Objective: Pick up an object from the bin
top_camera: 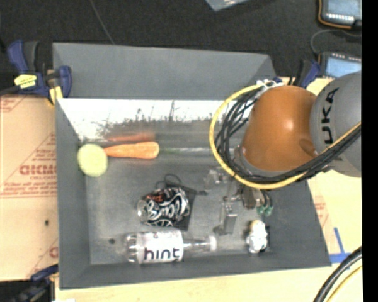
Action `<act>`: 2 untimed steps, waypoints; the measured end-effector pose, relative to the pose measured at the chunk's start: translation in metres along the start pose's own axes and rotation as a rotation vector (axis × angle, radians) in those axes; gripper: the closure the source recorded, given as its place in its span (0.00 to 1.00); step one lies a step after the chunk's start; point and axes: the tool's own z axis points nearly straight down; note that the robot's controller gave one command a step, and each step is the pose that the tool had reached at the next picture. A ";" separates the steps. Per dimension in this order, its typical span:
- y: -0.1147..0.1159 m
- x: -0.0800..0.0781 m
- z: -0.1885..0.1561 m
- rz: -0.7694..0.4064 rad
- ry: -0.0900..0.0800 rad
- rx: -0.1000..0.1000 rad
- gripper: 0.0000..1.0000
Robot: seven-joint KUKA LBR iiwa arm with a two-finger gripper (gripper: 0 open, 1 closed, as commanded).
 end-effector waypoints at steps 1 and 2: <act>0.000 -0.002 -0.004 0.000 -0.008 0.000 0.00; 0.004 0.000 -0.045 -0.012 0.001 0.001 0.00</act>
Offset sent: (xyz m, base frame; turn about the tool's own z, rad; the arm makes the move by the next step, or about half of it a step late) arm -0.0003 0.0257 0.2406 -0.0943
